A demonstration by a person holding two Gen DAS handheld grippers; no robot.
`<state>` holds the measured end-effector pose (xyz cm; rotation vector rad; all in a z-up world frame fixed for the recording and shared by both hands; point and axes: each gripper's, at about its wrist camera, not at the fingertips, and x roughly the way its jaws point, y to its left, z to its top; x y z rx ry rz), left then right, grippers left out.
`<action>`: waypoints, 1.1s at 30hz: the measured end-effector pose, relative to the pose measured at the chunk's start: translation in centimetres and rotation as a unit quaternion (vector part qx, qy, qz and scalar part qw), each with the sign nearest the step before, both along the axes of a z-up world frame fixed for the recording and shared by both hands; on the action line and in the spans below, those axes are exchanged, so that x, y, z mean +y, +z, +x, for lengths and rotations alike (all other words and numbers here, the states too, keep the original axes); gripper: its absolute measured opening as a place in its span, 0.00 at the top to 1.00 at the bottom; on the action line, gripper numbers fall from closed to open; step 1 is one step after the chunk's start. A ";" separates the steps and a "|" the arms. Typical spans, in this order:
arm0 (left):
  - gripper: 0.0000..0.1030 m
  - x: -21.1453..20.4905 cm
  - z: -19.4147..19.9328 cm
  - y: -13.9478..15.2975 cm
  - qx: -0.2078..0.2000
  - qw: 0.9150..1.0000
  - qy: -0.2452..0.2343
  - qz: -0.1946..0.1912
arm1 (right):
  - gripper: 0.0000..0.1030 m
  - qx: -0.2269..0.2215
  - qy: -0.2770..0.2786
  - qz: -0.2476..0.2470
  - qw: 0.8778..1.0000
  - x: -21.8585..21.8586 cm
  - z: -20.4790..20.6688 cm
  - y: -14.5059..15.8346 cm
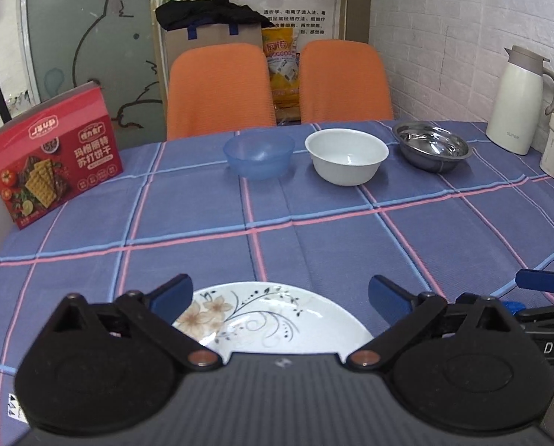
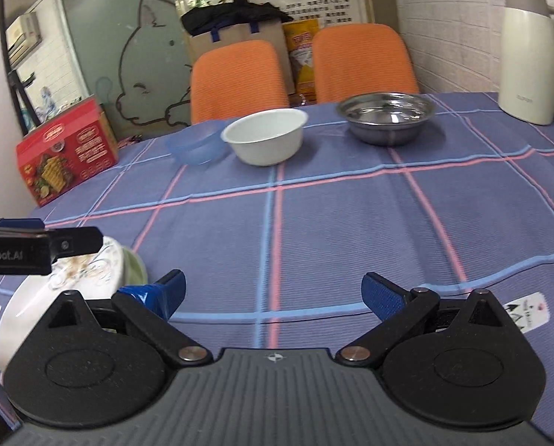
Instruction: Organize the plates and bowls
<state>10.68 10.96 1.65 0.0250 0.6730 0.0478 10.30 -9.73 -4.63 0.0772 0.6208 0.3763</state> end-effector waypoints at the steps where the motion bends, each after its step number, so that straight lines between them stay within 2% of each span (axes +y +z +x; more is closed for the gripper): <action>1: 0.04 -0.4 0.4 0.0 0.002 1.000 -0.003 0.003 | 0.14 0.002 -0.003 0.000 1.000 -0.4 0.3 -0.1; 5: 0.04 -2.4 2.0 -0.1 0.011 1.000 -0.016 0.015 | 0.14 0.023 -0.015 -0.001 1.000 -2.1 1.8 -0.6; 8: 0.04 -3.7 3.2 -0.2 0.016 0.999 -0.030 0.024 | 0.14 0.032 -0.011 0.015 0.999 -3.3 2.9 -0.9; 12: 0.04 -5.5 5.8 0.0 0.022 0.998 -0.051 0.031 | 0.14 0.019 -0.004 0.019 1.000 -4.7 4.6 -0.5; 20: 0.04 -8.7 12.1 2.0 0.003 0.996 -0.090 0.012 | 0.14 -0.010 -0.056 0.021 0.998 -8.2 10.5 1.0; 24: 0.04 -10.4 17.8 3.7 -0.017 0.993 -0.117 0.000 | 0.14 -0.017 -0.065 0.005 0.998 -9.0 13.5 1.4; 26: 0.04 -11.1 21.4 4.2 -0.013 0.991 -0.131 -0.013 | 0.14 -0.022 -0.068 0.001 0.997 -9.2 15.1 1.9; 29: 0.04 -12.4 26.7 3.8 0.011 0.988 -0.151 -0.039 | 0.14 -0.025 -0.082 0.006 0.996 -9.8 18.1 2.9; 33: 0.04 -14.1 32.5 1.2 0.061 0.984 -0.156 -0.052 | 0.14 -0.013 -0.104 -0.016 0.994 -9.6 22.7 2.8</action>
